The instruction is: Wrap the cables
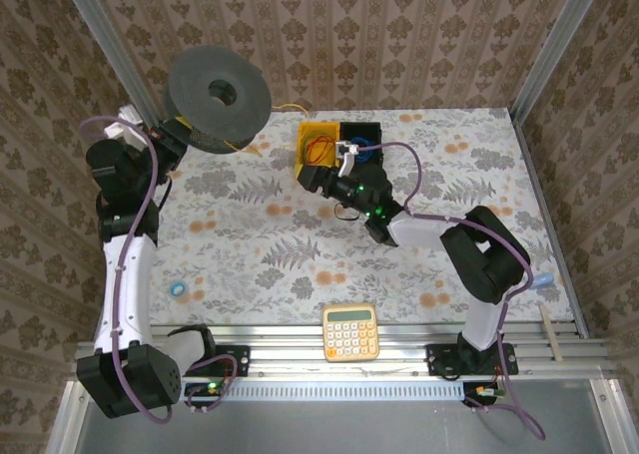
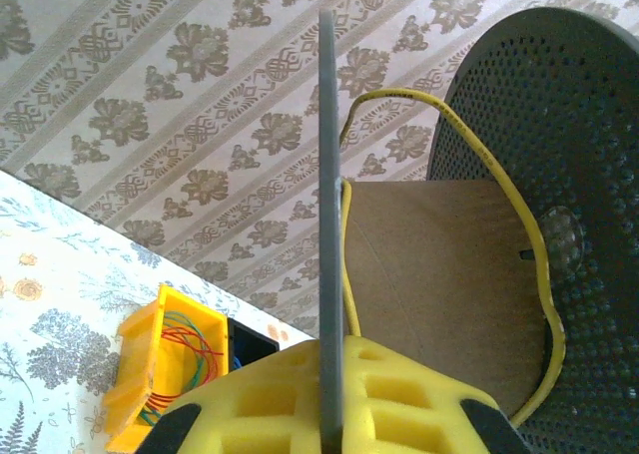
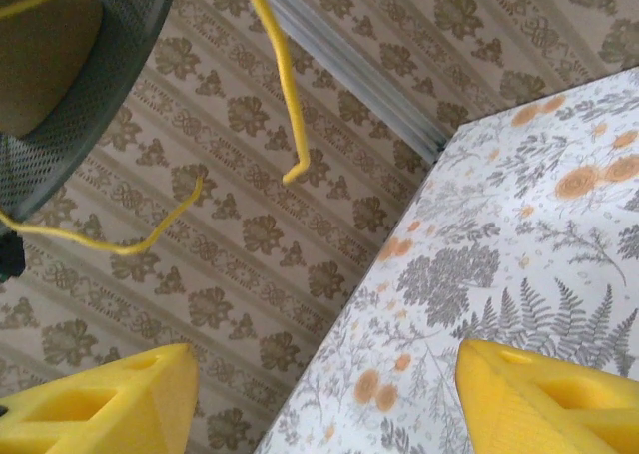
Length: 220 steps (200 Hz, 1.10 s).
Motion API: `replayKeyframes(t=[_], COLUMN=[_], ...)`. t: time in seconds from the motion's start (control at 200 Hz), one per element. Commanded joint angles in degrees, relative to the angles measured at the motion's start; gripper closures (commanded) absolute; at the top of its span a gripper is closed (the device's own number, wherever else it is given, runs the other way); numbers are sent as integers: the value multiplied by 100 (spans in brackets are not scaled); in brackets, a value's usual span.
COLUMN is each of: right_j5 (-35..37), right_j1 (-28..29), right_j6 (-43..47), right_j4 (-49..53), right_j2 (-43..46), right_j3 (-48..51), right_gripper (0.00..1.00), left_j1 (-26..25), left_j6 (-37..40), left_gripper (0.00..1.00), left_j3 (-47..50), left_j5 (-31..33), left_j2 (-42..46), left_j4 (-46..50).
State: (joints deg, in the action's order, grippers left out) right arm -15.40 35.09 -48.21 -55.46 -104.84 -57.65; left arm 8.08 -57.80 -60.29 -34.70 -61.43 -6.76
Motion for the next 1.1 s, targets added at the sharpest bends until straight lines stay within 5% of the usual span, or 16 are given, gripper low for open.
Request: replayKeyframes(t=[0.0, 0.555, 0.825, 0.99, 1.095], right_j5=[429, 493, 660, 668, 485], right_j1=[15, 86, 68, 34, -2], right_j6=[-48, -245, -228, -192, -91], right_j4=[-483, -527, -525, -428, -43], right_j2=[-206, -988, -1055, -972, -786], right_j3=[-354, -1351, -1390, -1274, -1158], right_gripper=[30, 43, 70, 100, 100], left_j1=[-106, -481, -568, -605, -598], left_j6=[-233, -240, -229, -205, -162], left_gripper=[100, 100, 100, 100, 100], left_j3=[-38, -101, -148, -143, -156], left_j5=[158, 325, 332, 358, 418], left_j2=[177, 141, 146, 180, 184], left_j4=[-406, -376, -386, -357, -313])
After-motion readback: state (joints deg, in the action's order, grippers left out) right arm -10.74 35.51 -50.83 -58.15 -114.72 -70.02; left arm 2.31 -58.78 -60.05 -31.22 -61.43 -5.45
